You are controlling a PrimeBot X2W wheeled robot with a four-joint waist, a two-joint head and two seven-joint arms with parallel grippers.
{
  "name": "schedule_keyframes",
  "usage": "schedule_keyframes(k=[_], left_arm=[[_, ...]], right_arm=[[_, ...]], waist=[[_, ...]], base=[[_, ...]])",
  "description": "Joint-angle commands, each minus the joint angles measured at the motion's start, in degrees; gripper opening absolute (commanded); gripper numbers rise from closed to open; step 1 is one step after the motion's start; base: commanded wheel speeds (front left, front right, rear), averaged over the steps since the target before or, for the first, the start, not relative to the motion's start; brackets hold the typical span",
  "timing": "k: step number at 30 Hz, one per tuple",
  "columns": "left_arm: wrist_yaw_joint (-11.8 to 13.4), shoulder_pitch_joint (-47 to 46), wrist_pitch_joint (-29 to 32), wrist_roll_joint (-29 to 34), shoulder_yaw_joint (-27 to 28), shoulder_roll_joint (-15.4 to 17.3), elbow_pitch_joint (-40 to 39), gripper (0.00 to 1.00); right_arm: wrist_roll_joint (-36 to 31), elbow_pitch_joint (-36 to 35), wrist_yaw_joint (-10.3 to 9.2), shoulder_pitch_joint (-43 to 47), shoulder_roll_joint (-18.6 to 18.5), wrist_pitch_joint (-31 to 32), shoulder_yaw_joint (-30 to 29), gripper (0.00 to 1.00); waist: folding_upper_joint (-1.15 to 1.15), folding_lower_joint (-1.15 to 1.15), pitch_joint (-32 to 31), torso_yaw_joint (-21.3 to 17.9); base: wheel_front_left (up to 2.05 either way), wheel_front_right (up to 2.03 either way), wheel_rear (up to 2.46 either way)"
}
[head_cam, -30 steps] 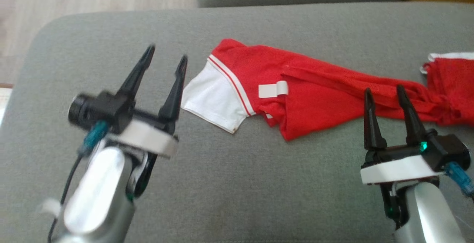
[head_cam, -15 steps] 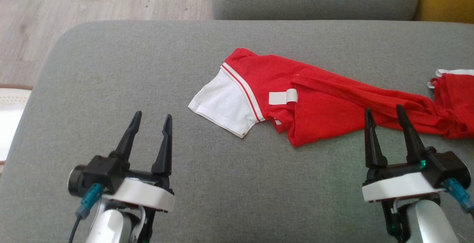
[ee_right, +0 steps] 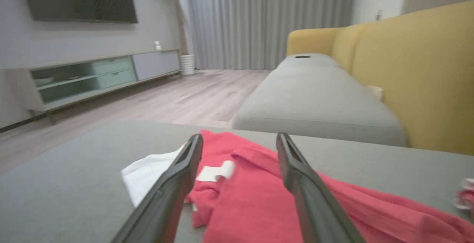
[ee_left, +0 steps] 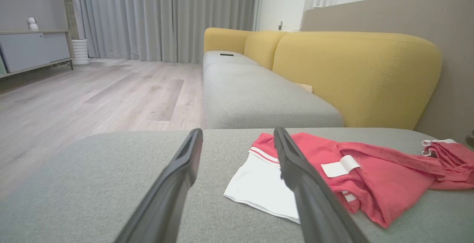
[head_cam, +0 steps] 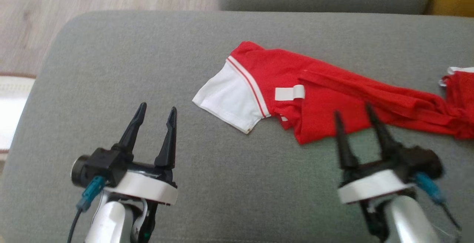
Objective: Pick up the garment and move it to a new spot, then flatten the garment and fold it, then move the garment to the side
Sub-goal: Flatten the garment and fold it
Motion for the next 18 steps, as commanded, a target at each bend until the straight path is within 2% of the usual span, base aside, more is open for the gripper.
schedule_keyframes(k=[1,5,6,11,18], left_arm=[[-0.24,-3.05,-0.28,0.2,2.08,-0.11,-1.09,1.0],[0.0,-4.08,-0.28,-0.29,1.59,-0.26,-0.03,1.0],[0.0,-4.08,-0.28,-0.29,1.59,-0.26,-0.03,1.0],[0.73,-5.49,-0.28,-2.1,0.0,-0.31,0.46,1.0],[2.22,-6.88,-0.28,-4.7,-2.92,-0.32,0.35,1.0]], right_arm=[[-1.26,-1.26,-0.05,-4.63,-0.16,0.82,4.6,1.0],[-1.02,2.11,-0.05,-9.25,-3.09,3.71,13.97,1.0],[-1.02,2.11,-0.05,-9.25,-3.09,3.71,13.97,1.0],[2.36,9.62,-0.05,-16.73,-8.66,8.53,24.99,1.0],[6.47,20.33,-0.05,-25.32,-12.79,11.67,32.93,1.0]], waist=[[0.0,0.0,1.36,1.46],[0.0,0.0,3.24,4.17],[0.0,0.0,3.24,4.17],[0.0,0.0,5.52,8.05],[0.0,0.0,8.11,12.97]], base=[[0.0,0.0,0.0],[0.0,0.0,0.0],[0.0,0.0,0.0],[0.0,0.0,0.0],[0.0,0.0,0.0]])
